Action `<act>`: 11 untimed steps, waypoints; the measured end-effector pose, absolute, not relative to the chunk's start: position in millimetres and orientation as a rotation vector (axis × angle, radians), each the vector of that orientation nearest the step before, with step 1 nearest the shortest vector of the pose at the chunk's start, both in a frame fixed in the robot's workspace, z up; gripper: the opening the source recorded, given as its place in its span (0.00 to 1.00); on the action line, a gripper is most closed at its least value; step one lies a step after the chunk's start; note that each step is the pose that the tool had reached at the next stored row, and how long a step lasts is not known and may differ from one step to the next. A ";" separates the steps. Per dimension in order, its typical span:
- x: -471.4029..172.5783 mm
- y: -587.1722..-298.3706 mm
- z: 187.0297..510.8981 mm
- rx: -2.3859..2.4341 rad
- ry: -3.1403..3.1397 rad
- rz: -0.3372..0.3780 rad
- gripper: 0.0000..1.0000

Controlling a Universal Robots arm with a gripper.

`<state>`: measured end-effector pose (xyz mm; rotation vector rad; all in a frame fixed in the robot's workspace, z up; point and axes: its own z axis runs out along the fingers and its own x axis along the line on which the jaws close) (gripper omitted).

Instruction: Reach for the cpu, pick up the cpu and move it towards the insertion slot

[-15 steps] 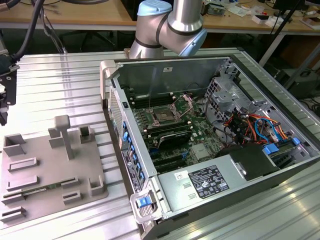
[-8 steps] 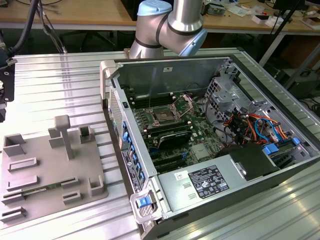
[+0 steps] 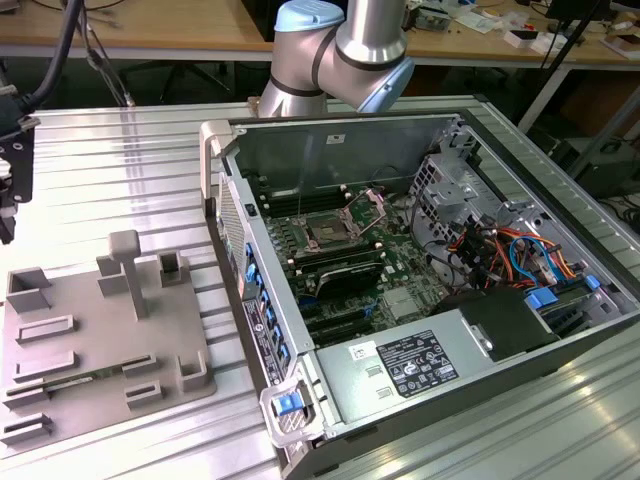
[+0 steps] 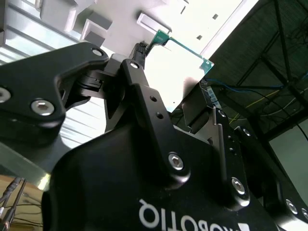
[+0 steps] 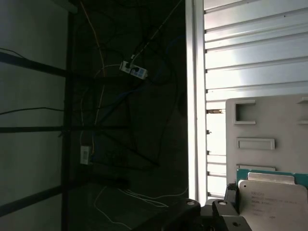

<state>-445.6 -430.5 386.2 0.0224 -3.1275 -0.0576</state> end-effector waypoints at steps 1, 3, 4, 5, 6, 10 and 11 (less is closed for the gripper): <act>-444.5 -430.5 386.2 0.022 -3.128 -0.058 0.55; -441.7 -430.6 386.2 0.022 -3.128 -0.058 0.55; -440.7 -430.5 386.1 0.022 -3.128 -0.058 0.55; -439.5 -430.5 386.1 0.022 -3.128 -0.058 0.55; -438.5 -430.5 386.2 0.022 -3.128 -0.058 0.55; -430.6 -430.5 386.2 0.022 -3.127 -0.058 0.55; -428.5 -430.5 386.1 0.022 -3.127 -0.058 0.55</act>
